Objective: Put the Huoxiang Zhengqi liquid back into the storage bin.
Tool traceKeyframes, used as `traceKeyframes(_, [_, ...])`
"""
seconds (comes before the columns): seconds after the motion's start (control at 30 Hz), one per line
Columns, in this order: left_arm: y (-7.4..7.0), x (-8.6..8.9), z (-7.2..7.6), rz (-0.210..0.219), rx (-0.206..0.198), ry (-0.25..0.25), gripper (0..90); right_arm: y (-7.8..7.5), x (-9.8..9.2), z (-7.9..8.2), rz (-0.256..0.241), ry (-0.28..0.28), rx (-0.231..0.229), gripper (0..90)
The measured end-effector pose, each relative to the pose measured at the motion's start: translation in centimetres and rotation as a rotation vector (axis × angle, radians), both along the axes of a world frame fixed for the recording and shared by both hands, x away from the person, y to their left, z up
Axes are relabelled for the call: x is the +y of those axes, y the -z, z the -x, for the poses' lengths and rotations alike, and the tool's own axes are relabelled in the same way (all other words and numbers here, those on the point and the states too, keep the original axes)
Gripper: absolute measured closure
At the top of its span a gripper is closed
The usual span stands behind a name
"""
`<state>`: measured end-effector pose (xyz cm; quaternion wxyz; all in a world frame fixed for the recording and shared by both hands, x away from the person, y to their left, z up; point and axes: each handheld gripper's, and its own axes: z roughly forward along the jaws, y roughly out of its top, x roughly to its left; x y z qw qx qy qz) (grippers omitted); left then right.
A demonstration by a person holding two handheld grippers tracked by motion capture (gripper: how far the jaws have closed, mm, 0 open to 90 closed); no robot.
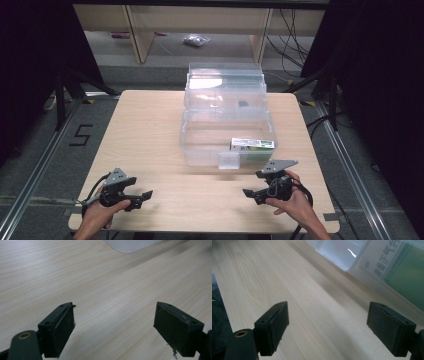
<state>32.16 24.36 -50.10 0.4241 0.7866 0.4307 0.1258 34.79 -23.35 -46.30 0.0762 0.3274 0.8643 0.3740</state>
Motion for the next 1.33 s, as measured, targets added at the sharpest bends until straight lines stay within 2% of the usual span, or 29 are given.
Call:
traceKeyframes(0.03, [0.0, 0.0, 0.0, 0.005, -0.002, -0.002, 16.1, 0.3, 0.0, 0.2, 0.016, -0.001, 0.007, 18.9])
traceKeyframes(0.1, [0.1, -0.1, 0.0, 0.013, -0.009, 0.0, 16.0, 0.4, 0.0, 0.3, 0.016, -0.004, 0.001, 18.9])
traceKeyframes(0.2, [0.0, 0.0, 0.0, 0.004, 0.0, -0.003, 16.0, 0.6, 0.1, 0.4, 0.019, -0.025, 0.004, 18.7])
traceKeyframes(0.23, [0.0, 0.0, 0.0, 0.003, -0.001, -0.002, 16.0, 0.7, 0.2, 0.7, 0.014, -0.001, 0.008, 18.4])
traceKeyframes(0.27, [0.0, 0.0, 0.0, 0.003, -0.002, 0.001, 16.0, 0.8, 0.2, 0.7, 0.032, -0.022, 0.002, 18.2])
traceKeyframes(0.3, [0.0, 0.0, 0.0, 0.002, 0.0, -0.002, 16.0, 0.9, 0.2, 0.8, 0.026, -0.014, 0.005, 18.1])
traceKeyframes(0.33, [0.1, 0.0, 0.0, 0.011, -0.01, 0.001, 16.1, 0.8, 0.1, 0.9, 0.042, -0.02, 0.012, 18.0])
traceKeyframes(0.37, [0.1, 0.0, 0.0, 0.012, -0.009, 0.0, 16.0, 1.2, 0.2, 0.9, 0.029, -0.026, 0.005, 17.8])
traceKeyframes(0.53, [0.0, 0.0, 0.0, 0.002, -0.001, -0.004, 16.0, 1.3, 0.2, 1.4, 0.041, -0.025, 0.013, 17.5])
traceKeyframes(0.6, [0.1, 0.0, 0.0, 0.008, -0.01, -0.002, 16.0, 1.3, 0.2, 1.6, 0.059, -0.029, 0.021, 17.3])
traceKeyframes(0.67, [0.1, 0.0, 0.0, 0.008, -0.01, -0.002, 16.1, 1.6, 0.2, 1.8, 0.057, -0.028, 0.011, 17.1])
traceKeyframes(0.73, [0.1, -0.1, 0.0, 0.013, -0.011, -0.005, 16.1, 1.7, 0.2, 2.1, 0.083, -0.033, 0.016, 17.1])
traceKeyframes(0.8, [0.0, -0.1, 0.1, 0.01, -0.009, -0.004, 16.1, 1.8, 0.3, 2.2, 0.072, -0.038, 0.013, 17.1])
traceKeyframes(0.83, [0.0, -0.1, 0.0, 0.011, -0.01, -0.004, 16.1, 1.7, 0.3, 2.4, 0.089, -0.023, 0.035, 17.1])
traceKeyframes(0.87, [0.0, -0.1, 0.1, 0.013, -0.013, -0.009, 16.1, 1.9, 0.3, 2.4, 0.076, -0.041, 0.006, 17.1])
traceKeyframes(0.93, [0.0, -0.1, 0.0, 0.01, -0.009, -0.004, 16.0, 1.9, 0.3, 2.4, 0.08, -0.055, -0.004, 17.0])
traceKeyframes(0.97, [0.0, -0.1, 0.0, 0.011, -0.01, -0.004, 16.0, 1.8, 0.3, 2.5, 0.091, -0.048, 0.012, 17.0])
traceKeyframes(1.03, [0.0, -0.1, 0.0, 0.011, -0.01, -0.004, 16.1, 1.8, 0.2, 2.5, 0.092, -0.057, 0.004, 17.0])
traceKeyframes(1.1, [0.0, -0.1, 0.0, 0.011, -0.01, -0.004, 16.0, 2.0, 0.4, 2.5, 0.084, -0.044, 0.007, 17.0])
traceKeyframes(1.17, [0.0, -0.1, 0.0, 0.011, -0.01, -0.005, 16.0, 2.0, 0.3, 2.4, 0.099, -0.051, 0.013, 17.0])
traceKeyframes(1.33, [0.0, 0.0, 0.0, 0.004, -0.009, 0.001, 16.0, 2.0, 0.3, 2.4, 0.098, -0.056, 0.019, 17.0])
